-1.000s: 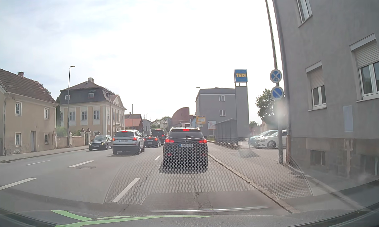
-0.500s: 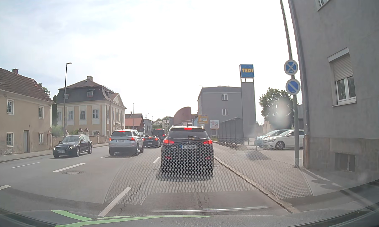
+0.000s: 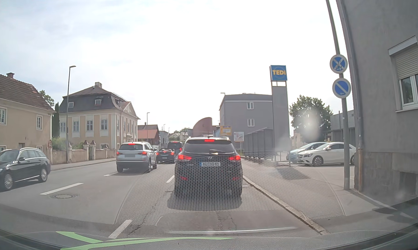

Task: Follow the waypoints while adhering to traffic rules and regulations

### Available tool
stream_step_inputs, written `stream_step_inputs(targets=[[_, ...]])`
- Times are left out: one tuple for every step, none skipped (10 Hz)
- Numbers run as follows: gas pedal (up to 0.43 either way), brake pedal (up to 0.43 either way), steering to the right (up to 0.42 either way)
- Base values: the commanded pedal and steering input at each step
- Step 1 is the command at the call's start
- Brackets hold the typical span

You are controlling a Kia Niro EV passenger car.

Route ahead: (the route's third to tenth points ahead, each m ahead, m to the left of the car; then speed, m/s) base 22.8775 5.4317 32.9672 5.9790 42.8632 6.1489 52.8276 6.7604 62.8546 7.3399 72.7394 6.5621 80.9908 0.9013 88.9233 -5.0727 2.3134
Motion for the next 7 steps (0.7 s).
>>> stream_step_inputs(targets=[[0.000,0.091,-0.014],[0.000,0.098,-0.012],[0.000,0.104,-0.010],[0.000,0.122,-0.009],[0.000,0.134,-0.009],[0.000,0.140,-0.008],[0.000,0.152,-0.008]])
